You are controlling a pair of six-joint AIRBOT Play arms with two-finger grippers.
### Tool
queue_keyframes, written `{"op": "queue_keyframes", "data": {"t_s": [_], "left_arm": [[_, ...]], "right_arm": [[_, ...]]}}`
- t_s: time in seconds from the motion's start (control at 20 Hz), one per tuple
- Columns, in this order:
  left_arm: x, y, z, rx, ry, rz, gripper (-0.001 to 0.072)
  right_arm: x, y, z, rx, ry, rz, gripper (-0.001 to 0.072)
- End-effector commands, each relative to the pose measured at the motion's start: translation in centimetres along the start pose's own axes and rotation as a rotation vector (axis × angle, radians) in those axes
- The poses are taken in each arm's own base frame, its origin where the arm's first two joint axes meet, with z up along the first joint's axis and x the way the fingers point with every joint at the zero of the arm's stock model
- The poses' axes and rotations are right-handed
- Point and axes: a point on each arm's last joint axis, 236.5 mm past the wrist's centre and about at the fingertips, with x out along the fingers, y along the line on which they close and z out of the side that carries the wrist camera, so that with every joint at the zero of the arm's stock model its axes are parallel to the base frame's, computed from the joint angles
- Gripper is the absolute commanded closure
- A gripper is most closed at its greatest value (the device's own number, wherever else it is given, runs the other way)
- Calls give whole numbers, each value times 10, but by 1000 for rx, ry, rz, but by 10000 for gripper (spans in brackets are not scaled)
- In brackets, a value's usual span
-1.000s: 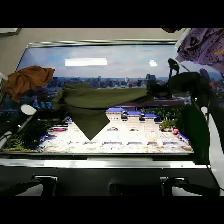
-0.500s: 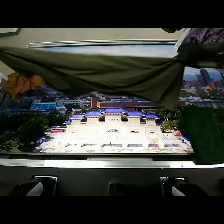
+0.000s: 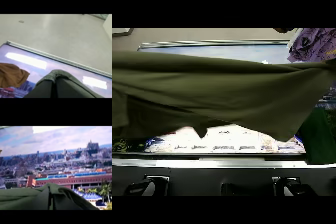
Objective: Fold the clothes and pants, and hang the long-sleeved shirts on hangers.
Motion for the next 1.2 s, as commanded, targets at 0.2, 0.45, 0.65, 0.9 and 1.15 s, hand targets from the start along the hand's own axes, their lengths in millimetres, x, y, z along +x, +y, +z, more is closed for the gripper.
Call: {"op": "queue_keyframes", "data": {"t_s": [0.2, 0.45, 0.65, 0.9, 1.15], "left_arm": [[202, 55, -142, 83, 505, 95, 691], [319, 96, -362, 32, 977, 137, 690], [351, 96, -453, 6, 1077, 124, 690], [349, 95, -437, -35, 1066, 101, 203], [295, 134, -364, -83, 1077, 129, 180]], "right_arm": [[187, -55, -84, 188, 564, -123, 686], [348, -108, -167, 304, 755, -168, 686], [442, -138, -203, 391, 670, -158, 673], [432, -145, -197, 267, 686, -114, 380], [341, -181, -148, 94, 724, -21, 307]]}}
